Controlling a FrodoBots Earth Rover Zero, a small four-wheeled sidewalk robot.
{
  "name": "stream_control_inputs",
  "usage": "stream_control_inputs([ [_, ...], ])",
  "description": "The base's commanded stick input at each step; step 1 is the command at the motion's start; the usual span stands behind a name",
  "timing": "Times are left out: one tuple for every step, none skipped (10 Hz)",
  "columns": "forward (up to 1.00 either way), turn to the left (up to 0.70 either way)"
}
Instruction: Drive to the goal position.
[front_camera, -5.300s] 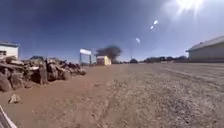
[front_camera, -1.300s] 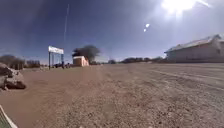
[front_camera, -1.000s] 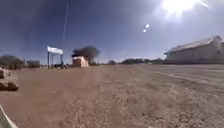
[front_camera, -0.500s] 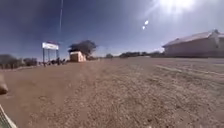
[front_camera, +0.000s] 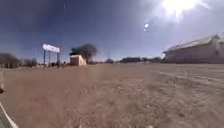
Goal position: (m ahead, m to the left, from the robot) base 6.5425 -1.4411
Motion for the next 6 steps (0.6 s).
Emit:
stream_control_inputs([
  [0.70,0.00],
  [0.70,0.00],
  [0.70,0.00],
  [0.70,0.00],
  [0.70,0.00],
  [0.70,0.00],
])
